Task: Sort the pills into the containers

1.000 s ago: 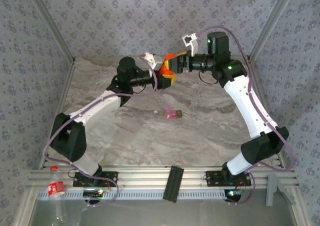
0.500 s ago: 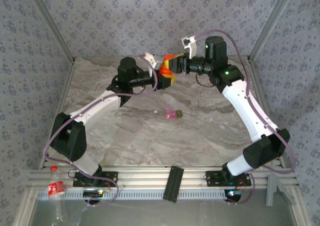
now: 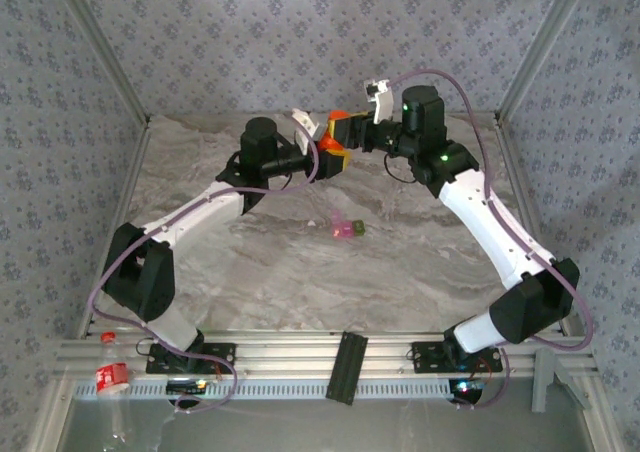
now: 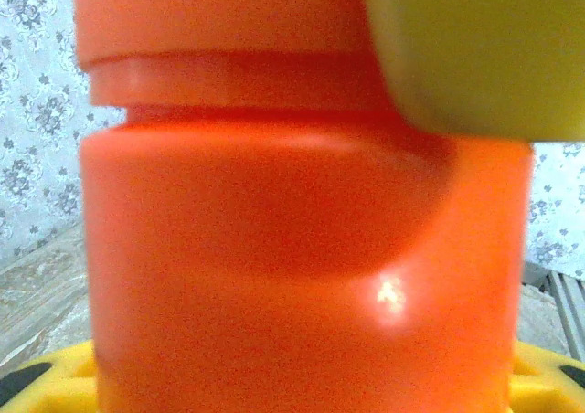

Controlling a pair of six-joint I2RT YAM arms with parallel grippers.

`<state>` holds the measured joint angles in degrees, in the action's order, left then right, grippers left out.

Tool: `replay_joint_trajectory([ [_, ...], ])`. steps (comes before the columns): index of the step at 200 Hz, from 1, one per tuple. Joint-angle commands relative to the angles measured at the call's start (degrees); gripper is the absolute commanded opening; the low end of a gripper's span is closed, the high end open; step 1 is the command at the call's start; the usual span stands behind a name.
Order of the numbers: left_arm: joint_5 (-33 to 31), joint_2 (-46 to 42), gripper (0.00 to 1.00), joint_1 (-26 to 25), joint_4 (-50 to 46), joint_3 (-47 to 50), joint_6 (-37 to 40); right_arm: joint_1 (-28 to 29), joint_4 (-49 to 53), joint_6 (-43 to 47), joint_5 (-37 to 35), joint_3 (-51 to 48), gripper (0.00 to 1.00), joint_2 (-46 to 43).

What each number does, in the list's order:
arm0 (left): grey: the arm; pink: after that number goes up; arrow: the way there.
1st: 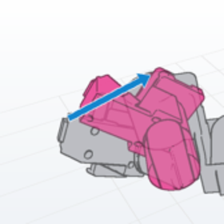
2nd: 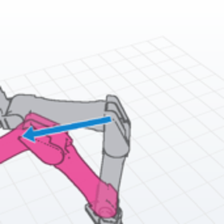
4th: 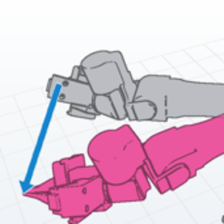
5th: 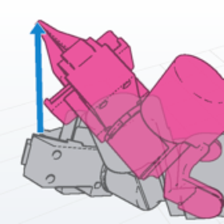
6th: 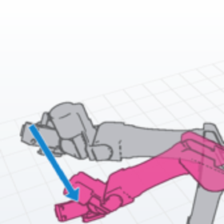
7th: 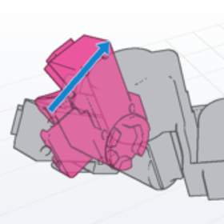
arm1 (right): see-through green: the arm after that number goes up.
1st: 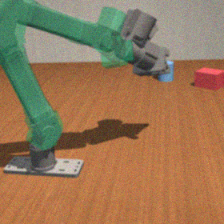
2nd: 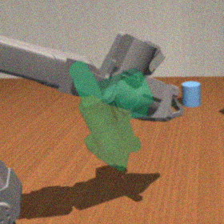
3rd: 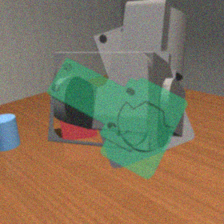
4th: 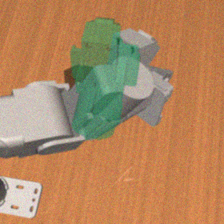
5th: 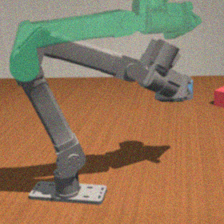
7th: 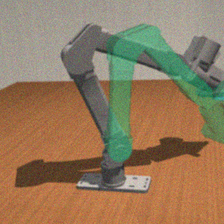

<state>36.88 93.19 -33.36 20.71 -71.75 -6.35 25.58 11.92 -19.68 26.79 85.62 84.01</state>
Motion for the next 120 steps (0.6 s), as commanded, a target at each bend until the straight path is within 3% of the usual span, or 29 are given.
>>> replay_joint_trajectory([
  [1, -2.81, -0.58, 0.48, -0.91, 3.01, -1.67, 3.29, -0.27, 2.24, -1.76, -6.46, -2.17, 0.20, -0.50],
  [16, -3.16, -0.72, 0.61, -0.92, 2.36, -1.16, 3.78, -0.63, 1.11, -2.09, -8.39, -3.70, 0.19, -1.27],
  [56, -2.09, -1.35, 0.74, -0.92, 0.38, 0.60, 6.03, -2.52, -0.31, -2.65, -11.39, -6.53, 0.19, -2.13],
  [86, -1.77, -3.37, 0.77, -0.91, -2.84, 2.50, 8.32, -4.34, -1.12, -1.65, -14.77, -9.01, 0.19, -3.08],
  [120, -7.99, -7.40, 0.78, -0.83, -2.88, 6.72, 8.14, -5.94, -4.20, 3.22, -23.92, -13.77, 0.19, -4.18],
])
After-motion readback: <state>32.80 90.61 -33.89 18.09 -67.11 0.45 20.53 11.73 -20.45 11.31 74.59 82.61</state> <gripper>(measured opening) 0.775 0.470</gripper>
